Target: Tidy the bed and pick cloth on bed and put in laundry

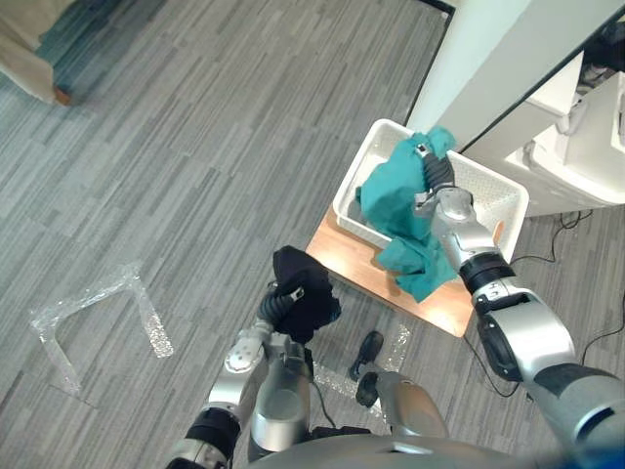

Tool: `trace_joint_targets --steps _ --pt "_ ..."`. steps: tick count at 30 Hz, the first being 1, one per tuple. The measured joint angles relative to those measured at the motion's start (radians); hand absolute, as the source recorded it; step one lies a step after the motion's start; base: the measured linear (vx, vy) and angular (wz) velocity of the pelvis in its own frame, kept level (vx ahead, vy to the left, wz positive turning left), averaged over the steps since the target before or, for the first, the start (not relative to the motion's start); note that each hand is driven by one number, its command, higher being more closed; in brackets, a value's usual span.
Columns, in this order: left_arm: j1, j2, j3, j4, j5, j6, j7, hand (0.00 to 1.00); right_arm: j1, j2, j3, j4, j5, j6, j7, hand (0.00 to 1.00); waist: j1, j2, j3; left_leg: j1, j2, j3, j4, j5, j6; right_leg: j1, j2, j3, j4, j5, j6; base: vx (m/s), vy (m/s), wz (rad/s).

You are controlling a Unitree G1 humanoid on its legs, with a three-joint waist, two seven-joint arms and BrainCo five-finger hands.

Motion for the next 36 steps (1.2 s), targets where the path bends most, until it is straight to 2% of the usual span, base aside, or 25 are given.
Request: trace_joint_targets --steps 3,4,8,11,13,17,20,25,29,32,36 --pt "-0.043 0.001 -0.002 0.000 0.000 0.014 0.022 1.00 0.000 0.000 0.028 0.032 0.000 -0.024 -0.005 1.00 0.001 0.001 0.009 -0.024 0.009 0.001 0.000 -0.007 -0.010 -0.028 0.005 0.005 0.003 0.000 0.000 0.01 0.005 -0.07" --pt "-0.057 0.001 -0.002 0.000 0.000 0.018 0.030 1.00 0.000 0.000 0.030 0.044 0.000 -0.028 -0.007 0.00 0.002 0.005 0.019 -0.033 0.011 0.003 0.000 -0.006 -0.010 -0.038 0.007 0.009 0.004 0.001 -0.001 0.02 -0.004 -0.08" --pt "-0.074 -0.001 -0.004 0.001 0.000 0.020 0.038 1.00 -0.002 -0.002 0.029 0.091 0.000 -0.030 -0.008 0.00 -0.002 0.007 0.022 -0.060 0.013 0.004 0.000 -0.004 -0.011 -0.067 0.009 0.011 0.007 0.000 -0.003 0.05 -0.004 -0.03" --pt "-0.100 -0.001 -0.019 0.002 -0.013 0.023 0.046 1.00 -0.004 -0.016 0.028 0.119 -0.003 -0.029 -0.001 0.00 -0.001 0.020 0.039 -0.061 0.011 0.002 0.000 0.005 -0.004 -0.068 0.007 0.013 0.009 -0.004 -0.008 0.07 -0.003 0.03" --pt "-0.134 -0.006 -0.018 0.003 -0.023 0.039 0.046 1.00 -0.009 -0.036 0.029 0.135 -0.012 -0.029 0.001 0.00 -0.002 0.035 0.048 -0.061 0.011 0.002 0.000 0.005 -0.005 -0.069 0.007 0.017 0.010 -0.006 -0.010 0.06 0.001 0.00" --pt "-0.213 -0.005 0.020 0.076 -0.057 0.061 0.026 1.00 -0.010 -0.041 0.031 0.134 -0.033 -0.026 0.000 0.00 -0.007 0.040 0.051 -0.062 0.016 0.022 0.000 0.004 -0.006 -0.093 0.006 0.040 0.034 -0.013 -0.017 0.03 0.003 -0.16" --pt "-0.252 0.011 0.056 0.084 -0.057 0.058 0.002 1.00 -0.009 -0.042 0.032 0.129 -0.048 -0.025 -0.002 0.00 -0.029 0.045 0.053 -0.059 0.017 0.028 0.000 0.005 -0.008 -0.099 0.003 0.045 0.049 -0.017 -0.019 0.01 0.009 -0.08" --pt "-0.283 0.041 0.070 0.080 -0.086 0.062 -0.033 1.00 0.048 -0.083 0.064 -0.001 -0.050 -0.023 -0.009 0.00 -0.041 0.045 0.053 -0.017 0.019 0.052 0.000 0.004 -0.010 -0.084 -0.003 0.072 0.076 -0.022 -0.023 0.00 0.007 -0.13" --pt "-0.275 0.039 0.069 0.079 -0.088 0.070 -0.034 1.00 0.134 -0.089 0.064 -0.085 -0.061 -0.027 -0.022 0.00 -0.051 0.042 0.051 0.030 0.020 0.059 0.000 -0.016 -0.028 -0.039 -0.003 0.078 0.077 -0.025 -0.020 0.00 0.003 -0.02" --pt "-0.242 0.035 0.069 0.078 -0.087 0.084 -0.031 1.00 0.252 -0.076 0.063 -0.187 -0.091 -0.026 -0.026 0.00 -0.062 0.031 0.029 0.066 0.015 0.080 0.000 -0.025 -0.023 -0.012 -0.009 0.092 0.074 -0.035 -0.006 0.02 0.011 -0.14" --pt "-0.174 0.013 0.068 0.075 -0.085 0.091 -0.003 1.00 0.431 -0.056 0.053 -0.232 -0.126 -0.010 -0.044 0.00 -0.079 0.016 -0.065 0.097 0.001 0.078 0.000 -0.037 -0.020 0.031 -0.020 0.092 0.052 -0.044 0.010 0.12 -0.002 0.05"
